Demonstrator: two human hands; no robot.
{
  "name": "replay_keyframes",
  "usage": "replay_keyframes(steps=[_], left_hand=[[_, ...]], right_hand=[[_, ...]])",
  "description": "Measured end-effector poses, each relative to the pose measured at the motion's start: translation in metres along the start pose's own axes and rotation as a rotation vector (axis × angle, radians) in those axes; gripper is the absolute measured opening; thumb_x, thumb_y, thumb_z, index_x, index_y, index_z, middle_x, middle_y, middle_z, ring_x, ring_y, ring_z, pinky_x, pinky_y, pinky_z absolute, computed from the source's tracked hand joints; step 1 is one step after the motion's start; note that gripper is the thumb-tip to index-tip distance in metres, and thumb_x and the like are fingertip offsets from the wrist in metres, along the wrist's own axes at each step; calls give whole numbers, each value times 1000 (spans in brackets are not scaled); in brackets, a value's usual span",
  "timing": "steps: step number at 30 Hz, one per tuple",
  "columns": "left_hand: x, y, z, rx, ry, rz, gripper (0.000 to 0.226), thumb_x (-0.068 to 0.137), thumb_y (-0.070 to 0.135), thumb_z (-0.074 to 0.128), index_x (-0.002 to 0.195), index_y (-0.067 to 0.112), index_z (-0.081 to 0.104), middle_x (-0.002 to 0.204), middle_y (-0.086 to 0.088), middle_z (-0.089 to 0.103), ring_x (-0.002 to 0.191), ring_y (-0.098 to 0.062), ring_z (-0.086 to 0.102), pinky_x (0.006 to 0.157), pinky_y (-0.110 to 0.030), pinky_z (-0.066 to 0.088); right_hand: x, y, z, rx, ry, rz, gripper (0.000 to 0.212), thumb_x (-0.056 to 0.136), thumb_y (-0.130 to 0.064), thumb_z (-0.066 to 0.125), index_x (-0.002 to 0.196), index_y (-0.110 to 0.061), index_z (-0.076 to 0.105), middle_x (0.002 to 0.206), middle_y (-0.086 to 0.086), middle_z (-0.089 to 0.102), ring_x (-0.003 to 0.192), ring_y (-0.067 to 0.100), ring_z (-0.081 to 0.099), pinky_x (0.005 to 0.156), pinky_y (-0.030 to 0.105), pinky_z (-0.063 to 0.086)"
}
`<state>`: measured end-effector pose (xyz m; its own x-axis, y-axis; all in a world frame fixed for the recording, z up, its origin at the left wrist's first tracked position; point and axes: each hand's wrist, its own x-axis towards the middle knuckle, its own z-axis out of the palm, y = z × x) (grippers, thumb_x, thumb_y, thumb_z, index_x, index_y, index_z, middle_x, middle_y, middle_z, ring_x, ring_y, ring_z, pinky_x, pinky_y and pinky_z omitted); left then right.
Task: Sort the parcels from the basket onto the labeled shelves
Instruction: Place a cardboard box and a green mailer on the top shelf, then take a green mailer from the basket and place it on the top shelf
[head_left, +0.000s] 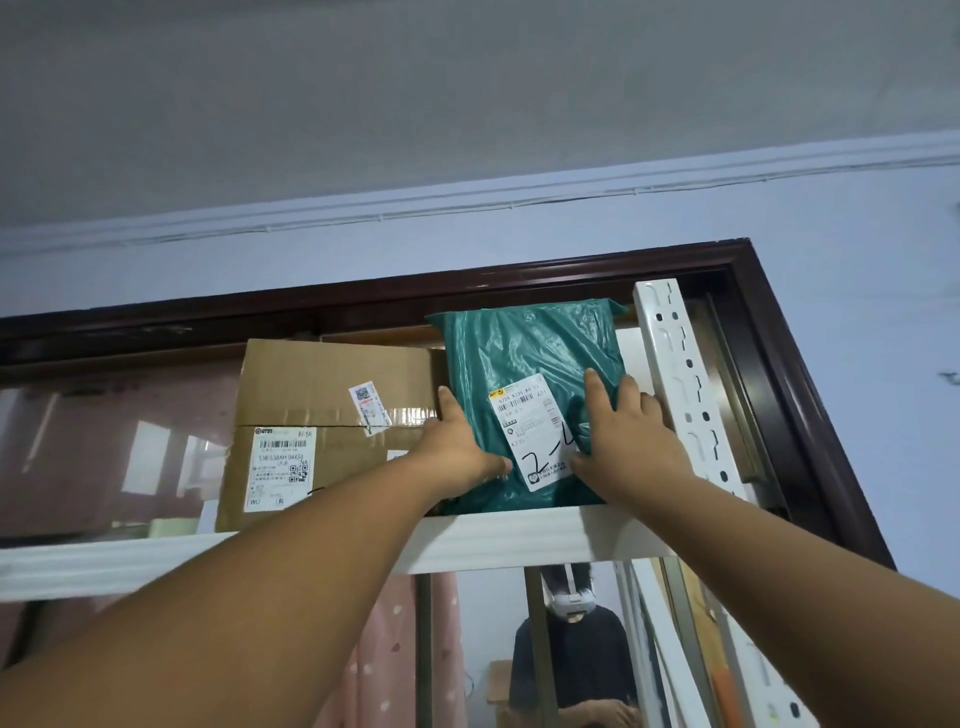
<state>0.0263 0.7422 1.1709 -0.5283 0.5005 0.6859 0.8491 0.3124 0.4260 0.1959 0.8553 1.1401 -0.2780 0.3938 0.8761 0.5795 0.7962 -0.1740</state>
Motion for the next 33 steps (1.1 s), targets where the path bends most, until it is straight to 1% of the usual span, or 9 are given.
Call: replay_keyframes(steps=[3, 5, 8, 11, 13, 16, 22, 28, 33], left_hand=[[-11, 3, -13, 63, 20, 3, 132, 82, 50, 84, 166, 24, -14, 168, -14, 29, 145, -36, 45, 116, -46, 42], [-18, 0, -28, 94, 45, 6, 127, 83, 51, 83, 167, 23, -8, 169, -14, 25, 149, -37, 39, 120, -48, 38], [-27, -10, -56, 179, 80, -30, 118, 85, 52, 79, 167, 25, -1, 169, -15, 23, 147, -42, 39, 117, -52, 40], [-37, -23, -94, 267, 121, -74, 110, 79, 52, 78, 165, 28, 13, 162, -15, 34, 141, -43, 43, 114, -55, 42], [-45, -35, -120, 299, 130, -104, 108, 71, 53, 78, 160, 30, 23, 154, -14, 43, 133, -42, 50, 108, -54, 48], [-63, -63, -159, 393, 179, -184, 100, 73, 56, 78, 157, 29, 31, 153, -13, 46, 136, -42, 48, 110, -50, 46], [-114, -117, -230, 605, 217, -313, 91, 90, 48, 70, 163, 26, 22, 164, -16, 29, 148, -44, 31, 115, -52, 37], [-177, -197, -297, 703, 244, -465, 92, 89, 47, 67, 165, 31, 17, 166, -16, 29, 148, -47, 32, 119, -57, 35], [-244, -264, -332, 761, 187, -669, 101, 80, 48, 74, 163, 28, 20, 162, -17, 34, 140, -47, 45, 112, -57, 45]], right_hand=[[-2, -6, -7, -76, 3, -29, 96, 91, -50, 65, 162, -21, 7, 161, 19, 25, 145, 41, 32, 112, 51, 42], [-2, -13, -13, -105, 18, -49, 93, 90, -49, 65, 161, -19, 12, 160, 19, 28, 145, 41, 33, 111, 51, 41], [-4, -30, -22, -107, 26, -79, 90, 91, -50, 63, 160, -19, 15, 160, 20, 30, 146, 42, 32, 113, 53, 39], [-4, -59, -29, -51, -11, -118, 83, 92, -47, 63, 158, -19, 21, 159, 19, 32, 146, 42, 31, 114, 55, 38], [-4, -82, -33, -17, -31, -155, 78, 92, -46, 63, 155, -18, 26, 156, 19, 35, 144, 42, 33, 112, 55, 40], [-10, -126, -32, 53, -34, -235, 72, 92, -47, 63, 149, -16, 33, 148, 18, 42, 138, 41, 38, 111, 54, 40], [-38, -222, -22, 132, -140, -362, 64, 88, -35, 58, 148, -25, 36, 151, 13, 41, 142, 39, 33, 121, 67, 14], [-82, -325, -13, 313, -162, -507, 62, 89, -36, 57, 146, -21, 38, 150, 16, 41, 142, 41, 33, 120, 66, 17], [-146, -405, 10, 483, -249, -644, 65, 88, -38, 62, 147, -20, 41, 146, 14, 44, 135, 38, 37, 109, 51, 34]])
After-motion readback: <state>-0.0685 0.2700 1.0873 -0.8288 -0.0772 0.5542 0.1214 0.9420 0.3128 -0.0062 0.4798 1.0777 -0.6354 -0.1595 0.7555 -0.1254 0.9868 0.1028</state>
